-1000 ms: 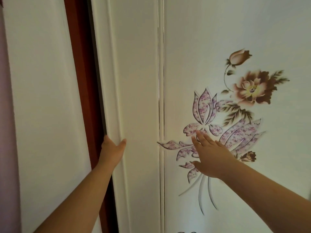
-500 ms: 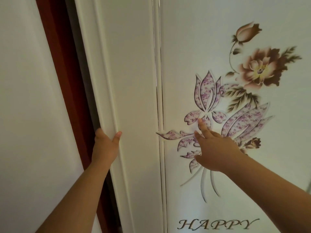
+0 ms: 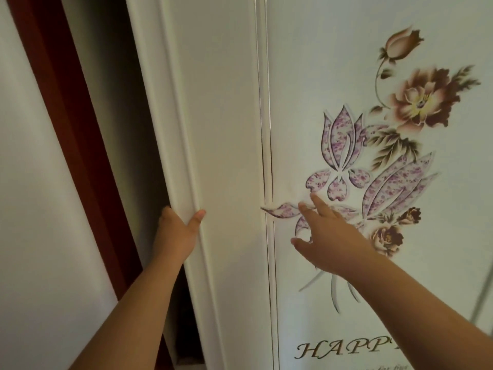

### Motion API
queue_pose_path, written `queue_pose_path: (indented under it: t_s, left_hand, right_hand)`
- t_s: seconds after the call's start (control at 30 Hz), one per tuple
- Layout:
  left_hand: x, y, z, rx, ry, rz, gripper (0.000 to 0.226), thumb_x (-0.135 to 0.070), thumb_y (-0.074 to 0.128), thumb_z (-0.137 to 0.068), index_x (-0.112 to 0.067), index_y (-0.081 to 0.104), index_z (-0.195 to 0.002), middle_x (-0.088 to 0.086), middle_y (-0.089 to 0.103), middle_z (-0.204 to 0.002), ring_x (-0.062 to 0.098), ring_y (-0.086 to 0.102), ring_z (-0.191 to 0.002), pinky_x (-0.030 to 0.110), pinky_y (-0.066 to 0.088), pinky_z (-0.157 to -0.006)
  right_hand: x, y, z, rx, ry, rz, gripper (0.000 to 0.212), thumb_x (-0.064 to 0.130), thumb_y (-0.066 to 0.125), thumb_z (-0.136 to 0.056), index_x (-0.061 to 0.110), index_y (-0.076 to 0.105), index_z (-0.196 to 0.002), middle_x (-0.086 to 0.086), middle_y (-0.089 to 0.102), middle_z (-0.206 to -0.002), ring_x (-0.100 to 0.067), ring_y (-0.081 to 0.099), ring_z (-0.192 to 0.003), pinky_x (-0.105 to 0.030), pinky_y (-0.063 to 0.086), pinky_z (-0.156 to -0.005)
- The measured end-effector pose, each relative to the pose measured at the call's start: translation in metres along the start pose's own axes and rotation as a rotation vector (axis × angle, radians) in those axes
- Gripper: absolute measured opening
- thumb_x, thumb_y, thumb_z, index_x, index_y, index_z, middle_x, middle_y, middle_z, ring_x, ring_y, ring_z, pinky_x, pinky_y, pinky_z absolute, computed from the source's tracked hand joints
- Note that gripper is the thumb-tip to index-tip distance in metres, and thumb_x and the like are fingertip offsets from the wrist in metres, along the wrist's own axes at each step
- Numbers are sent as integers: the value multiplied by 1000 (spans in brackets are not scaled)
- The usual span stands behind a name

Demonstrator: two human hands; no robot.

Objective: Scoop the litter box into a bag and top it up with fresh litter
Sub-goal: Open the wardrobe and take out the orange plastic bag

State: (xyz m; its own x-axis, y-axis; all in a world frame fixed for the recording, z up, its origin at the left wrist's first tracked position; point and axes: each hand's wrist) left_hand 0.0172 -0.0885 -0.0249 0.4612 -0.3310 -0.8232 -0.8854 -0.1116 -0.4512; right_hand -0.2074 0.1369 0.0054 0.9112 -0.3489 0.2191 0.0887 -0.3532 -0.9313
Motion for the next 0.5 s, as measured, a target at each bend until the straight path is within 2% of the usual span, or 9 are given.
queue_pose_path:
  t_s: [0.2, 0.3, 0.5]
  left_hand:
    - [-2, -6, -2, 33, 1, -37, 80, -70, 72, -78, -10, 45, -124, 13, 59, -125, 38, 63, -110, 52, 55, -94]
    - [1, -9, -3, 40, 14, -43, 83, -73, 71, -76, -9, 45, -122, 16, 60, -126, 40, 63, -111, 53, 55, -94]
    - [20, -7, -2, 60, 47, -71, 86, -74, 68, -78, -7, 43, -126, 18, 59, -129, 41, 61, -116, 53, 53, -96]
  right_hand:
    - [15, 24, 5, -20, 23, -130, 77, 54, 56, -94, 28, 24, -159, 7, 23, -165, -19, 31, -149, -47, 37, -116]
    - [26, 32, 5, -51, 47, -172, 74, 51, 57, -95, 27, 26, -158, 6, 21, -166, -20, 29, -149, -46, 35, -117]
    - [53, 57, 13, 2, 96, -196, 79, 51, 54, -98, 25, 16, -162, 5, 5, -170, -21, 21, -154, -43, 27, -120]
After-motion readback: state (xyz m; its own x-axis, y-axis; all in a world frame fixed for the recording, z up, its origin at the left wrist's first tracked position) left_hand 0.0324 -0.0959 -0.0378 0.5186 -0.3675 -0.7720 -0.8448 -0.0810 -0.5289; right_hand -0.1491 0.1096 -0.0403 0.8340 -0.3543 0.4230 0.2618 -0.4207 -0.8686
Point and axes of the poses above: each hand's wrist, its own z-axis away from the middle knuckle, its own y-axis out of the palm, x = y × z
